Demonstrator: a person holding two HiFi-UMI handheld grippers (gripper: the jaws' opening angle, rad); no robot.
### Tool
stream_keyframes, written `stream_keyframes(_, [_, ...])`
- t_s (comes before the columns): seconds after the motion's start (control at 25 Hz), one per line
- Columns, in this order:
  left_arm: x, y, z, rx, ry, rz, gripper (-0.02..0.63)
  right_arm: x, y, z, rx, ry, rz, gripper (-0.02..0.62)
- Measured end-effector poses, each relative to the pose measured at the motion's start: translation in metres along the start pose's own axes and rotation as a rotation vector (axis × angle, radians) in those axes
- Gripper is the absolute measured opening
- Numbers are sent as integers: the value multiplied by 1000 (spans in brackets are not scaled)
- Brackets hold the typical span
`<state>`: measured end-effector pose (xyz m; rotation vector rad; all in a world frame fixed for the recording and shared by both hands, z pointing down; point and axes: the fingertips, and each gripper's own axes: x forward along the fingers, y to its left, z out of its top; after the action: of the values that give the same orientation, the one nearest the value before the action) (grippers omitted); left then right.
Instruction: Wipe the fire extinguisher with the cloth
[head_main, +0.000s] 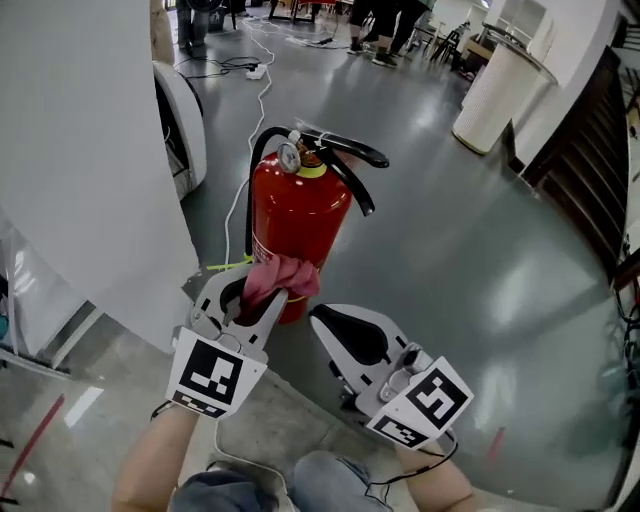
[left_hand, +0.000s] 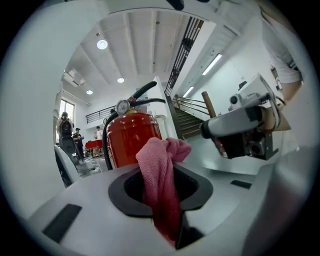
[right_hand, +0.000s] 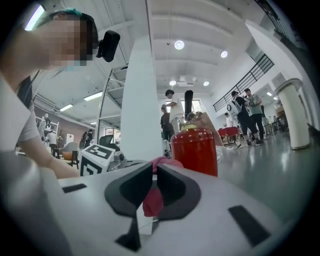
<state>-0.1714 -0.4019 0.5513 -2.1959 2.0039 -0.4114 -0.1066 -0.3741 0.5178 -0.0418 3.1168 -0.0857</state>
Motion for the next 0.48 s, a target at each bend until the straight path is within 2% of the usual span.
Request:
stream_keyframes(0.24, [-45, 9, 64, -70, -78, -49, 94, 9, 16, 52, 14, 37, -26, 37])
stream_keyframes(0.4, [-85, 13, 109, -232, -85, -38, 94, 5, 33, 98, 13, 74, -4, 37])
stream_keyframes(0.48, [-105, 10, 138, -254, -82, -40, 95, -2, 47, 125, -9, 105, 22, 37])
